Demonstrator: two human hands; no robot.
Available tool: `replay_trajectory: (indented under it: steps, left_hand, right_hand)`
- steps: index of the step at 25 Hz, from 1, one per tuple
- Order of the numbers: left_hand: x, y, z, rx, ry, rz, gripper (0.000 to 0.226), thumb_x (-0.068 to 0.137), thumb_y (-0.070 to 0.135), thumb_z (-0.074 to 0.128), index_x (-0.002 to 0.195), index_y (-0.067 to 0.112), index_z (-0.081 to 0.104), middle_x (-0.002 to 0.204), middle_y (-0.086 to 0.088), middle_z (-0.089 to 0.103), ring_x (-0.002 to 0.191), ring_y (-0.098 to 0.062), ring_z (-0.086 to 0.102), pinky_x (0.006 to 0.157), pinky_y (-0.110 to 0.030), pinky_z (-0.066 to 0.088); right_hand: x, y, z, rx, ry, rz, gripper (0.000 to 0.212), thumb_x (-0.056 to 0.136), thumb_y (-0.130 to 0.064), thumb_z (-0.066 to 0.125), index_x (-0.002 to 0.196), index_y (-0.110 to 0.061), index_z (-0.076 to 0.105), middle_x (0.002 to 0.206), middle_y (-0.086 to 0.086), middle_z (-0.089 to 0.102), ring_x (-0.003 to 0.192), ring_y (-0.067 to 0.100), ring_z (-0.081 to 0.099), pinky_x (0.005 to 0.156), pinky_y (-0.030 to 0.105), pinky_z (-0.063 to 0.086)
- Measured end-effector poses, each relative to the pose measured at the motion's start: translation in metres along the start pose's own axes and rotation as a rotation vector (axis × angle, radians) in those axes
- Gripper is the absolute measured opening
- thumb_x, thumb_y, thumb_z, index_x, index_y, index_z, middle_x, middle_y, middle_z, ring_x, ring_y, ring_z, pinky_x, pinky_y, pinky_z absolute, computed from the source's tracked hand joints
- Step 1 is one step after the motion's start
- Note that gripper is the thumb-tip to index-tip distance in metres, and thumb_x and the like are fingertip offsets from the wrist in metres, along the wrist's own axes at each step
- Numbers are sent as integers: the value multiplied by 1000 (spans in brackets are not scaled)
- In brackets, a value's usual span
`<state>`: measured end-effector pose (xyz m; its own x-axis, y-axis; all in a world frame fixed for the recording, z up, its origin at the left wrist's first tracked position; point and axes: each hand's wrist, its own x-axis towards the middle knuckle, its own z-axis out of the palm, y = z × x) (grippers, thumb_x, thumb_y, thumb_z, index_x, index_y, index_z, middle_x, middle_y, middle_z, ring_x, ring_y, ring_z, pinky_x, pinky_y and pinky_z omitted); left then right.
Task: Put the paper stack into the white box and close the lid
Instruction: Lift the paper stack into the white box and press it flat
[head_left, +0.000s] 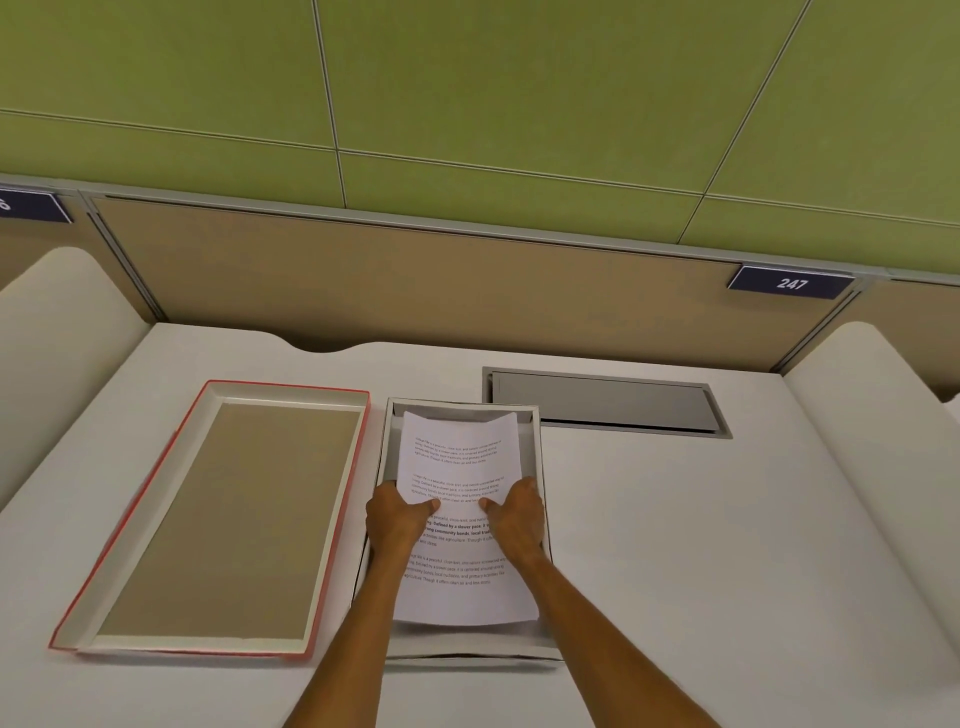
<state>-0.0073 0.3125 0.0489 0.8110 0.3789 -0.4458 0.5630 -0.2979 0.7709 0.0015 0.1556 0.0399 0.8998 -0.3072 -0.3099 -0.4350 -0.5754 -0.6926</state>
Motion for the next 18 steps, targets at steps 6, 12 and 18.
replay_trajectory:
  steps: [6, 12, 18]
  left_hand:
    - [-1, -3, 1, 9, 19, -3, 35, 73, 21, 83, 95, 13, 57, 114, -16, 71, 96, -33, 70, 68, -35, 56]
    - [-1, -3, 1, 47, 47, 27, 49, 72, 19, 84, 112, 3, 61, 117, -17, 69, 100, -34, 69, 71, -36, 57]
    - [-9, -3, -1, 114, 74, 115, 48, 72, 17, 84, 111, 2, 59, 117, -17, 68, 103, -34, 68, 72, -32, 54]
  right_hand:
    - [2, 0, 4, -44, 10, 10, 50, 83, -24, 74, 119, -5, 45, 121, 13, 63, 105, 28, 66, 83, 35, 57]
    - [5, 4, 0, -51, -1, 4, 39, 88, -21, 69, 116, -1, 51, 117, 15, 63, 104, 28, 65, 81, 30, 55]
    - [-1, 4, -18, 32, -29, 22, 22, 88, -15, 68, 91, -7, 48, 105, 16, 66, 99, 30, 67, 61, 19, 48]
